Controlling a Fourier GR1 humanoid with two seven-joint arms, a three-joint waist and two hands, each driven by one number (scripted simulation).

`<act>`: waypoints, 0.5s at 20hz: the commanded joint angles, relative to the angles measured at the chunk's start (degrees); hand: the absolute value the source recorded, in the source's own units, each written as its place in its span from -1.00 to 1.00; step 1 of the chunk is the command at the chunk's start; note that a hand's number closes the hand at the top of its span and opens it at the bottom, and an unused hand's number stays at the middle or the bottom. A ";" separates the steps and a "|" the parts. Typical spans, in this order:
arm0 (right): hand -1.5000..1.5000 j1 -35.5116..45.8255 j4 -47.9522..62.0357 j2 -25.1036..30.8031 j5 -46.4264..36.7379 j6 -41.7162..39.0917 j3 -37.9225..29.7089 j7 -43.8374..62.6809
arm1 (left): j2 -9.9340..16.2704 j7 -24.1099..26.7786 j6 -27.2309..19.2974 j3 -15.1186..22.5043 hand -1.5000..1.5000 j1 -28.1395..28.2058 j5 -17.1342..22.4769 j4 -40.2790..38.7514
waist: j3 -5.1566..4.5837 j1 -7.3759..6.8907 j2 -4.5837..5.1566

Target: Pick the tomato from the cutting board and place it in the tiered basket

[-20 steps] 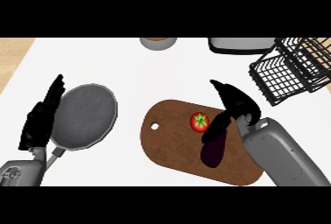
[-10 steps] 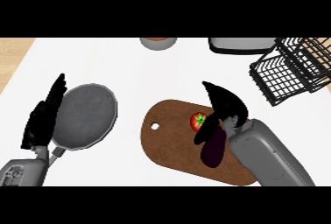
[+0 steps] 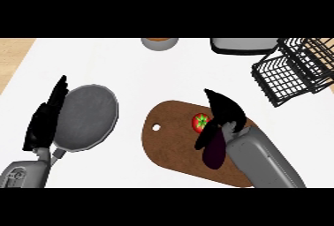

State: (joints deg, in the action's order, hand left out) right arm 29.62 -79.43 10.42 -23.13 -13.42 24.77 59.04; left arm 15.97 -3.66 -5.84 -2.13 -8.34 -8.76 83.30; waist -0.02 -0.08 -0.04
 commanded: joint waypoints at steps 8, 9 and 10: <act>-1.00 -1.86 3.83 -3.27 -4.35 -4.46 -4.00 -1.98 | 0.34 -0.39 2.24 -2.90 0.00 -3.02 -1.09 -2.73 | 0.01 0.12 0.04; -1.00 -0.34 4.76 -4.96 -3.70 -5.54 -4.67 0.06 | -0.29 1.59 2.02 -3.15 0.00 -1.24 -0.67 -2.15 | 0.01 0.00 0.04; -1.00 -0.41 8.02 -7.89 -6.18 -1.77 -2.96 -0.92 | -1.08 -2.87 2.15 -1.60 0.00 0.92 -0.71 4.13 | 0.02 -0.26 0.01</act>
State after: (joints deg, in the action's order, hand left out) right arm 28.88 -74.25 5.82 -27.19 -15.00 21.91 56.23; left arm 15.51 -4.20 -4.20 -3.87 -8.64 -9.39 83.86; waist -0.01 -0.16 -0.02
